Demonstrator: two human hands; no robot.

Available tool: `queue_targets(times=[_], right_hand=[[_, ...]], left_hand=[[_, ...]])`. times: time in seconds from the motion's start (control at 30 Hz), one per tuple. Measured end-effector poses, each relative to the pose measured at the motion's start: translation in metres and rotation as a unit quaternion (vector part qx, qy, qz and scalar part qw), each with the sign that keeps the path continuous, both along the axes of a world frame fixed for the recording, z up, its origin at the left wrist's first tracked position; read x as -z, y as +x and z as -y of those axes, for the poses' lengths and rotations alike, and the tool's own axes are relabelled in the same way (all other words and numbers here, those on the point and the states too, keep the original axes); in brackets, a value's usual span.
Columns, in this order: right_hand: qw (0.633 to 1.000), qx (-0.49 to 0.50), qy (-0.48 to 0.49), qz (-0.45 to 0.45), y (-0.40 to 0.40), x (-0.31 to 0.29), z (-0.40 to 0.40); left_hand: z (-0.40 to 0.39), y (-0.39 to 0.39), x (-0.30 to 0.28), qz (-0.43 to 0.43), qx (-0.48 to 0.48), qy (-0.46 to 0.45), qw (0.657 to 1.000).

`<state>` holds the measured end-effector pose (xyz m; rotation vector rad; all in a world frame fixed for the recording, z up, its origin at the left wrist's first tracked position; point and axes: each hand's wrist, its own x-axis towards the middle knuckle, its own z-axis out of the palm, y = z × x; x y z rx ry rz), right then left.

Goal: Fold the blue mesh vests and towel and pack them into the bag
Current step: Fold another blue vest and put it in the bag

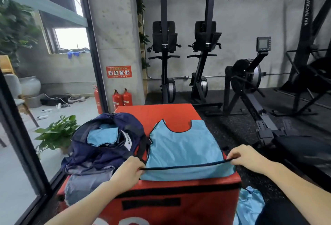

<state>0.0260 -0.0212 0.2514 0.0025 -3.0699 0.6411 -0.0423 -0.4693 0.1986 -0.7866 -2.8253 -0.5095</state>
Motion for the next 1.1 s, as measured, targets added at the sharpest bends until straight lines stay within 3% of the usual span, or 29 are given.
queue_targets(times=[0.13,0.23,0.57,0.73,0.97,1.1], right_hand=[[1.0,0.01,0.015,-0.003,0.018,0.004,-0.003],[0.999,0.012,-0.04,0.008,0.028,0.002,-0.004],[0.992,0.007,-0.098,0.074,0.027,-0.015,-0.011],[0.989,0.028,-0.124,0.079,-0.007,-0.017,-0.021],[0.992,0.103,-0.074,0.03,-0.093,0.002,-0.032],[0.99,0.134,-0.031,0.035,-0.145,0.028,-0.029]], left_hand=[[-0.001,0.023,-0.001,0.077,-0.036,0.102,0.991],[-0.002,0.033,-0.005,0.121,-0.055,0.165,0.977],[-0.012,0.028,-0.015,0.131,-0.02,0.181,0.975],[-0.018,-0.004,-0.021,0.125,-0.037,0.191,0.973],[-0.049,-0.092,-0.023,0.093,-0.095,0.267,0.955],[-0.068,-0.15,-0.005,0.114,-0.135,0.225,0.958]])
